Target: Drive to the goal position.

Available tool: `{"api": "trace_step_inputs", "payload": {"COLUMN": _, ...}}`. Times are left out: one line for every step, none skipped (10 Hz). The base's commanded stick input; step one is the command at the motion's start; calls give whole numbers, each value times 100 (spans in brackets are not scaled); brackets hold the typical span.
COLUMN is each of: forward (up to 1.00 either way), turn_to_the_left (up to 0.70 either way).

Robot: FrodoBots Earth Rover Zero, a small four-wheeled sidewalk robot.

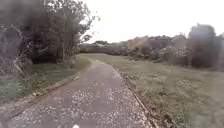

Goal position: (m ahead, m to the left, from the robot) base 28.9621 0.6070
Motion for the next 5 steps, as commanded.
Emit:
{"api": "trace_step_inputs", "payload": {"forward": 100, "turn_to_the_left": 4}}
{"api": "trace_step_inputs", "payload": {"forward": 100, "turn_to_the_left": 0}}
{"api": "trace_step_inputs", "payload": {"forward": 100, "turn_to_the_left": 0}}
{"api": "trace_step_inputs", "payload": {"forward": 100, "turn_to_the_left": 0}}
{"api": "trace_step_inputs", "payload": {"forward": 100, "turn_to_the_left": 0}}
